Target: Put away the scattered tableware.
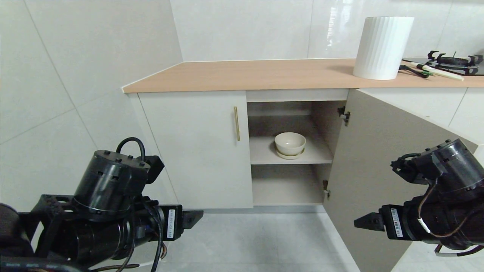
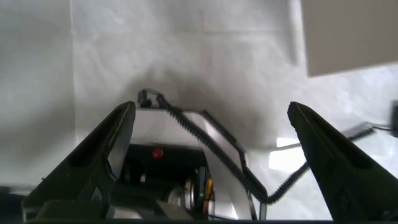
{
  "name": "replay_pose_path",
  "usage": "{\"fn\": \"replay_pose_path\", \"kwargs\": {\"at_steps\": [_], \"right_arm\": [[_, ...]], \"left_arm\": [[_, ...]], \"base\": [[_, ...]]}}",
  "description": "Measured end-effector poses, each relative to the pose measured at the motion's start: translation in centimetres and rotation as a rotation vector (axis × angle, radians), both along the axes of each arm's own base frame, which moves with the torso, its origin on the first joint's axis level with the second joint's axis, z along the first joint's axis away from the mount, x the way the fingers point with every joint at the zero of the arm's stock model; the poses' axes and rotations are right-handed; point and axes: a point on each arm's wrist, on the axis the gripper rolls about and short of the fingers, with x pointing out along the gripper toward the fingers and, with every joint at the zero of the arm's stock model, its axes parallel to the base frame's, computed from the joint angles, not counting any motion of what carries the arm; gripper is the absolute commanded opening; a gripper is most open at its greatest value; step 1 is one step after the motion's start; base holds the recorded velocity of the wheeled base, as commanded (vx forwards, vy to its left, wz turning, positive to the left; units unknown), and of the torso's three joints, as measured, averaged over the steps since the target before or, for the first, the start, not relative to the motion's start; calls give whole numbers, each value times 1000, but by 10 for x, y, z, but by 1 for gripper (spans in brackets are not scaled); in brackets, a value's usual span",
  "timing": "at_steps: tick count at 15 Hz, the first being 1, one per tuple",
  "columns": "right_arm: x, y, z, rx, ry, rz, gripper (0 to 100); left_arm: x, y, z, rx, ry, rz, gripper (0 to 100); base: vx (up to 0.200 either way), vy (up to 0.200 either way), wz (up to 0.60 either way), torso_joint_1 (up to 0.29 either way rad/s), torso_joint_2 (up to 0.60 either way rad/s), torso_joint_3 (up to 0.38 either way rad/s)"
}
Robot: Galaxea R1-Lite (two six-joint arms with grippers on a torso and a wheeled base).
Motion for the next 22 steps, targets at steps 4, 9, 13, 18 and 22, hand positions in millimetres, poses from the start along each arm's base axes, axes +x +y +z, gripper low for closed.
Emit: {"fn": "replay_pose_path", "kwargs": {"at_steps": [4,9,13,18,22], "right_arm": [[3,-8,0,-29,3,-32,100],[17,-49,8,-100,-24,-147,100],[18,-89,28,-147,-41,-262,100],[12,-110,41,-168,23,-262,100],[34,-122,40,-131,-59,-385,100]], "left_arm": [[0,0,0,-1,0,0,100],[0,0,0,-1,2,-2,100],[0,0,0,-2,0,-2,100],[0,0,0,-3,0,1,100],[0,0,0,-3,0,2,100]], "base": [[0,-200,0,-1,4,0],[0,0,0,0,0,0],[0,0,0,0,0,0],[0,0,0,0,0,0],[0,0,0,0,0,0]]}}
